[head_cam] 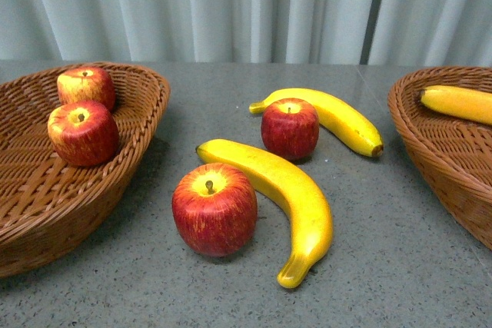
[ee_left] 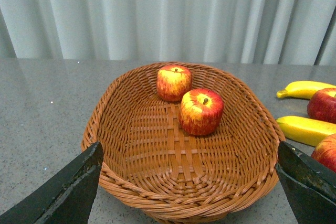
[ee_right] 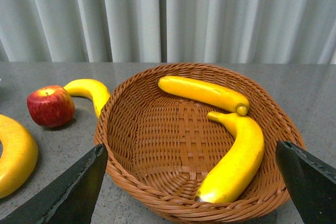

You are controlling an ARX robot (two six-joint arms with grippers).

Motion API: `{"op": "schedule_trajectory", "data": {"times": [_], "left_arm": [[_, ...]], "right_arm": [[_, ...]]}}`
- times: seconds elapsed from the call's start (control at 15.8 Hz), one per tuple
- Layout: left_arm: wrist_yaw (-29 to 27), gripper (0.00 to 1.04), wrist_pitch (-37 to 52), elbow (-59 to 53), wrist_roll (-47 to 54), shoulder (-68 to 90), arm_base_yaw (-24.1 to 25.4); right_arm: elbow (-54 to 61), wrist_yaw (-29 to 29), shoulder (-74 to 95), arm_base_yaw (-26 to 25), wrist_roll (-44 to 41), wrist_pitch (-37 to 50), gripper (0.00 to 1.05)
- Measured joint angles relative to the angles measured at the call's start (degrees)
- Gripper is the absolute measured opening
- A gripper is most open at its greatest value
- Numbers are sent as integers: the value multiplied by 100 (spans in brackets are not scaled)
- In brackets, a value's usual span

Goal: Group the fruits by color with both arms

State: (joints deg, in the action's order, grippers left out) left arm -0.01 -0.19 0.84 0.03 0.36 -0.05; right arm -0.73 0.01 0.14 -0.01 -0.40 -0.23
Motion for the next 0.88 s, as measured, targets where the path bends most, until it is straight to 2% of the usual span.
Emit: {"op": "schedule_trajectory", "data": {"times": [0.88], "left_arm": [[0, 98, 0, 0, 0, 0, 0]], "right_arm": [[0, -2, 0, 0, -2, 0, 98]]}}
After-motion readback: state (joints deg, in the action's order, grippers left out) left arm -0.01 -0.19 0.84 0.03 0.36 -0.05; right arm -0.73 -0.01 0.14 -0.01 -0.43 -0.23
